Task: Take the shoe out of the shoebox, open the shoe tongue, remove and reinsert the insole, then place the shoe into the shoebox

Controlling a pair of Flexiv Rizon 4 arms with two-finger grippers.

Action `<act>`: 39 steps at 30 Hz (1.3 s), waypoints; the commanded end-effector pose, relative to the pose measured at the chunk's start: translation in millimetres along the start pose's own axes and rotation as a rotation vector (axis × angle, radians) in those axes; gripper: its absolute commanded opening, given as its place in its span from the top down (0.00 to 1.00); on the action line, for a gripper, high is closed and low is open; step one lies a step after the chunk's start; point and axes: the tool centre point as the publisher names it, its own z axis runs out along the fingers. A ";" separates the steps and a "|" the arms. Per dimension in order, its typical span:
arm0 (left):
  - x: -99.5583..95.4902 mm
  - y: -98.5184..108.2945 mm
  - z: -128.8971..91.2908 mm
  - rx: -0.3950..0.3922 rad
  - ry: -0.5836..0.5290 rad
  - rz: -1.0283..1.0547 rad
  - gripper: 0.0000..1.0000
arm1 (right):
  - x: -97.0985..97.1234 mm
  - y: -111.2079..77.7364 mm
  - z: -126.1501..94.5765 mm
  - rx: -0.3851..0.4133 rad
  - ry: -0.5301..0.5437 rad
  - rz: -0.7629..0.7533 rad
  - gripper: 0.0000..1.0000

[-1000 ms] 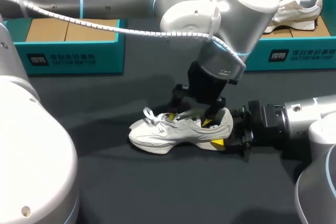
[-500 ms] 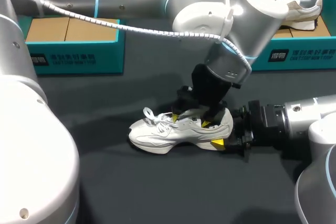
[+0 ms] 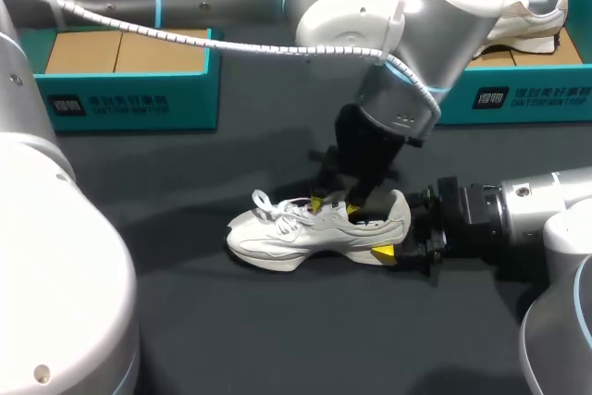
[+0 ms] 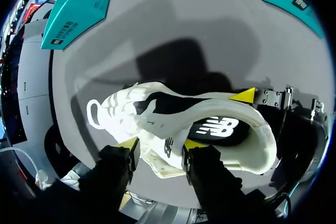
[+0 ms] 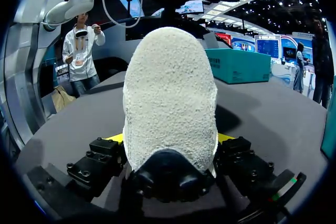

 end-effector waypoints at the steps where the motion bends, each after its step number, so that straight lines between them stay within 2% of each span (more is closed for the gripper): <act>1: -11.8 2.7 -3.2 0.011 0.030 0.001 0.63 | 0.1 0.6 1.6 0.006 0.000 0.001 1.00; 7: -14.4 -0.2 -4.2 0.012 0.043 0.002 0.84 | 0.1 0.6 1.6 0.006 0.000 0.001 1.00; 9: -16.6 -1.1 -4.8 0.012 0.060 0.006 1.00 | 0.1 0.6 1.6 0.006 0.000 0.001 1.00; 14: -30.6 -2.4 -7.4 0.018 0.134 0.006 1.00 | 0.1 0.6 1.6 0.006 0.000 0.001 1.00; 24: -78.6 -4.1 -7.8 0.009 0.372 0.012 1.00 | 0.1 0.6 1.6 0.006 0.000 0.001 1.00; 27: -90.9 -4.4 -7.0 0.010 0.412 0.019 1.00 | 0.1 0.6 1.6 0.006 0.000 0.001 1.00; 32: -106.8 -2.2 -0.5 0.015 0.438 0.048 1.00 | 0.1 0.6 1.6 0.006 0.000 0.001 1.00; 39: -116.6 -0.6 16.5 0.008 0.426 0.066 1.00 | 0.1 0.6 1.6 0.006 0.000 0.001 1.00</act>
